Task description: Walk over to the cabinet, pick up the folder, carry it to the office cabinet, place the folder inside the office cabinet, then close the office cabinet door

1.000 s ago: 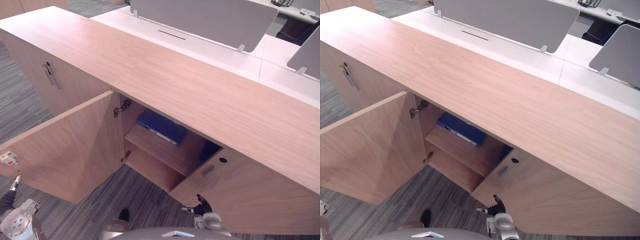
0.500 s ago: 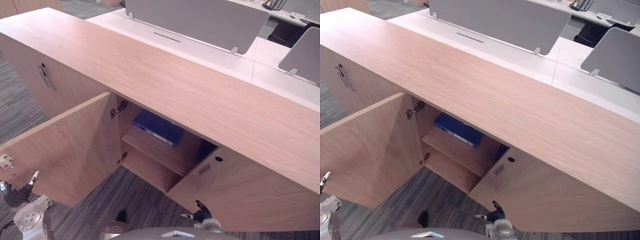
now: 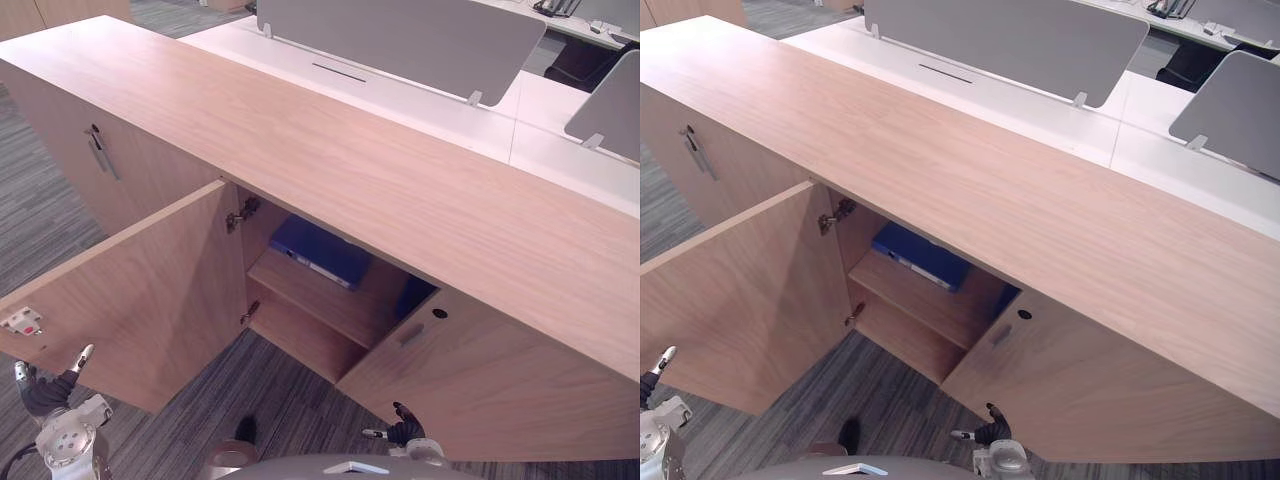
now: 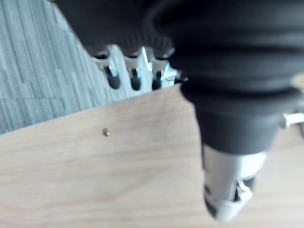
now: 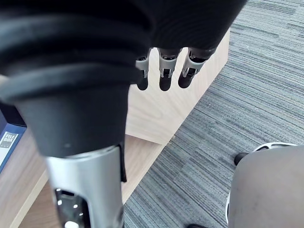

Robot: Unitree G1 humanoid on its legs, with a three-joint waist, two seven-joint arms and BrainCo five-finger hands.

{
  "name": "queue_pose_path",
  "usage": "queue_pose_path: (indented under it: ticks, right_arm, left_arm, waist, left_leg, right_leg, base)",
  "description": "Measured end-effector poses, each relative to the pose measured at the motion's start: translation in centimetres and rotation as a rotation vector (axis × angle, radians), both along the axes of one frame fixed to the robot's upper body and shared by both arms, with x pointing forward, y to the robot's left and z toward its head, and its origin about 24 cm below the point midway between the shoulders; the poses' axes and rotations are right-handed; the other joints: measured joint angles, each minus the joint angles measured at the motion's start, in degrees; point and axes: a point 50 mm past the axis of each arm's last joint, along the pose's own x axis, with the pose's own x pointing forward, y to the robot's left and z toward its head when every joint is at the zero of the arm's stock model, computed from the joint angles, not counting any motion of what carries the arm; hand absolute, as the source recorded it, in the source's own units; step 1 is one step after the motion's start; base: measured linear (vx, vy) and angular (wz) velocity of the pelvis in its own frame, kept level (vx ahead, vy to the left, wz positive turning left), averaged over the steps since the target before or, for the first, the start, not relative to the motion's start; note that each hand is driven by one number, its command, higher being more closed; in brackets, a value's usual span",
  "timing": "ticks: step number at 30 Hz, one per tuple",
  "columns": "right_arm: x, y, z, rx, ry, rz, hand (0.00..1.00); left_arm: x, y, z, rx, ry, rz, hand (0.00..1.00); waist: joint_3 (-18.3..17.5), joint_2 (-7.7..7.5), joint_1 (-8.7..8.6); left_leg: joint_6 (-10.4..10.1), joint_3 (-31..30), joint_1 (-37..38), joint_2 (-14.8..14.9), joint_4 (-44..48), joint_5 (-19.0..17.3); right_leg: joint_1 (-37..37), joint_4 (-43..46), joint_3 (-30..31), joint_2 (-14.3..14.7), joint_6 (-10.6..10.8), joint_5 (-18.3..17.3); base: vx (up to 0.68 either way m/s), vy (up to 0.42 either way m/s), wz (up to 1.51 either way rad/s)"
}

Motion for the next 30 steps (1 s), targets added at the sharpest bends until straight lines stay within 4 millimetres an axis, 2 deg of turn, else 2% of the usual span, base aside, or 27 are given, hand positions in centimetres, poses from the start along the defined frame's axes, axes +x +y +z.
queue_pose_path:
  ticks: [3, 5, 9, 15, 18, 21, 27, 30]
  right_arm:
    - [0.0, 0.0, 0.0, 0.001, 0.003, -0.001, 0.00]
    - [0.0, 0.0, 0.0, 0.001, 0.010, 0.000, 0.00]
    - [0.1, 0.0, 0.0, 0.001, 0.010, 0.002, 0.00]
    - [0.3, 0.3, 0.0, 0.008, 0.008, 0.008, 0.00]
    - [0.5, 0.2, 0.1, 0.005, 0.002, 0.011, 0.00]
    - [0.6, 0.0, 0.1, 0.003, -0.001, 0.011, 0.00]
    - [0.6, 0.2, 0.1, 0.023, 0.001, 0.025, 0.00]
    - [0.1, 0.1, 0.0, 0.031, 0.014, 0.026, 0.00]
  left_arm:
    - [0.1, -0.5, -0.2, -0.007, 0.007, -0.035, 0.00]
    - [0.3, -0.9, -0.4, -0.017, 0.012, -0.051, 0.00]
    - [-0.2, -1.9, -1.0, -0.037, 0.033, -0.072, 0.00]
    - [-0.7, -3.1, -1.5, -0.062, 0.061, -0.135, 0.00]
    - [-2.2, -4.0, -1.3, -0.110, 0.064, -0.189, 0.00]
    - [-3.0, -4.8, -1.1, -0.174, 0.039, -0.270, 0.00]
    - [-3.0, -5.8, -1.6, -0.241, 0.034, -0.347, 0.00]
    - [-3.4, -7.1, -2.3, -0.286, 0.065, -0.413, 0.00]
  waist:
    - [0.00, 0.04, 0.12]
    - [0.02, 0.15, 0.28]
    - [-0.30, 1.19, 0.42]
    - [-0.78, 1.75, 1.03]
    - [-0.85, 2.11, 1.18]
    - [-0.87, 2.32, 2.31]
    - [-1.17, 2.68, 2.27]
    - [-1.22, 3.15, 2.05]
  left_leg:
    - [-0.19, 1.17, -0.02, -0.05, 0.00, 0.14]
    - [-0.63, 2.20, -0.27, -0.35, 0.01, 0.52]
    - [-0.41, 3.31, -0.36, -0.21, 0.02, 1.59]
    - [-0.07, 4.61, -1.46, -0.86, 0.03, 2.12]
    - [0.25, 5.14, -1.64, -1.60, 0.04, 2.34]
    - [0.60, 5.94, -2.55, -1.89, 0.04, 2.45]
    - [0.93, 6.93, -3.38, -2.15, 0.04, 2.68]
    - [1.25, 7.85, -4.17, -2.16, 0.04, 2.50]
  right_leg:
    - [-0.04, -0.30, 0.16, -0.26, 0.85, -0.36]
    - [-0.48, -0.76, 1.24, -0.83, 2.22, -1.22]
    - [-0.82, -1.03, 1.85, -0.95, 2.99, -2.29]
    - [-2.26, -0.98, 3.56, -1.61, 3.51, -2.06]
    - [-2.55, -1.01, 3.90, -2.35, 3.99, -1.72]
    - [-3.84, -0.98, 4.64, -2.77, 4.30, -1.44]
    - [-5.30, -0.93, 6.43, -2.82, 4.11, -1.25]
    - [-6.24, -1.01, 6.87, -2.81, 4.04, -1.20]
  base:
    - [-0.04, -0.017, 0.07]
    - [-0.06, -0.010, 0.00]
    - [-0.06, -0.007, -0.04]
    - [-0.01, 0.019, -0.04]
    - [0.02, 0.040, -0.04]
    - [0.01, 0.041, -0.10]
    - [-0.01, 0.010, -0.07]
    - [-0.03, 0.033, -0.08]
